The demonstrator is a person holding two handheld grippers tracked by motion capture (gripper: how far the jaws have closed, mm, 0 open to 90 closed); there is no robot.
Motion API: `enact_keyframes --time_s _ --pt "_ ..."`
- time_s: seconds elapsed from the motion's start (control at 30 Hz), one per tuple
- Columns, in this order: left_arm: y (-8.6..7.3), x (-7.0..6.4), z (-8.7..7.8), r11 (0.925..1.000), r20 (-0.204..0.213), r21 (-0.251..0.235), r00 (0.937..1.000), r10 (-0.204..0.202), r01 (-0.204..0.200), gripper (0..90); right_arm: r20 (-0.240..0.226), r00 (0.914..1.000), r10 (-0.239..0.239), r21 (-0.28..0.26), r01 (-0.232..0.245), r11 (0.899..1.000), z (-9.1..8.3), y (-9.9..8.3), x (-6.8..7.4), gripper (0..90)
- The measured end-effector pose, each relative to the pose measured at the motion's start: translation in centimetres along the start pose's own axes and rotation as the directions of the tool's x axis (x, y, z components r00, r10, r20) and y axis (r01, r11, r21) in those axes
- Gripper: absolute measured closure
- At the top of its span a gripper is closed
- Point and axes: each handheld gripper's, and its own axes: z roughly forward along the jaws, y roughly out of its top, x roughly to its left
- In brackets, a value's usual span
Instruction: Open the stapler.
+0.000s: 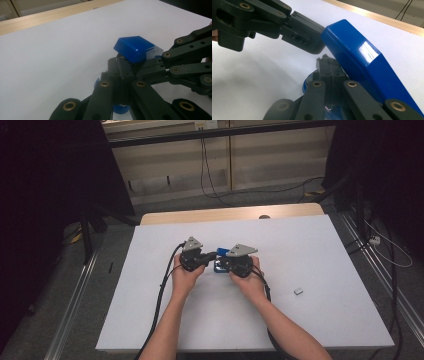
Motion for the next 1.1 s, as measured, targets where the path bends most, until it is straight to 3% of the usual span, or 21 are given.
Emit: enact_keyframes --time_s 0.17,0.3,0.63,0.77,0.87,0.97,1.1 --pt "-0.1 -0.2 0.3 1.0000 0.006 -0.001 1.0000 0.000 0.000 90.0 0.025 0.9997 0.001 -0.030 0.000 1.000 -0.2 0.0 -0.1 90.0" --pt "-0.5 -0.3 1.0 0.9999 0.007 0.015 1.0000 0.004 -0.004 90.0 0.033 0.9993 0.018 -0.032 -0.017 0.999 -0.4 -0.3 -0.5 90.0" --pt "-0.6 -0.2 1.2 0.9999 -0.002 0.007 0.9999 0.011 -0.011 90.0 0.044 0.9990 -0.001 -0.029 0.002 1.000 -0.5 -0.1 -0.6 90.0" --pt "-0.7 -0.3 1.2 0.9997 -0.008 0.007 0.9996 0.025 -0.025 90.0 0.054 0.9985 -0.001 -0.040 0.003 0.999 -0.6 -0.1 -0.5 90.0" --pt "-1.0 -0.4 1.4 0.9980 -0.026 0.036 0.9982 0.054 -0.053 90.0 0.073 0.9973 -0.001 -0.048 0.005 0.999 -0.8 0.0 -0.5 90.0" --pt "-1.2 -0.2 1.4 0.9993 -0.015 0.024 0.9995 0.029 -0.029 90.0 0.078 0.9969 -0.009 -0.038 0.012 0.999 -0.9 0.1 -0.5 90.0" --pt "-1.2 -0.3 1.5 0.9990 -0.019 0.024 0.9991 0.039 -0.038 90.0 0.082 0.9967 -0.001 -0.041 0.004 0.999 -1.0 0.1 -0.6 90.0"
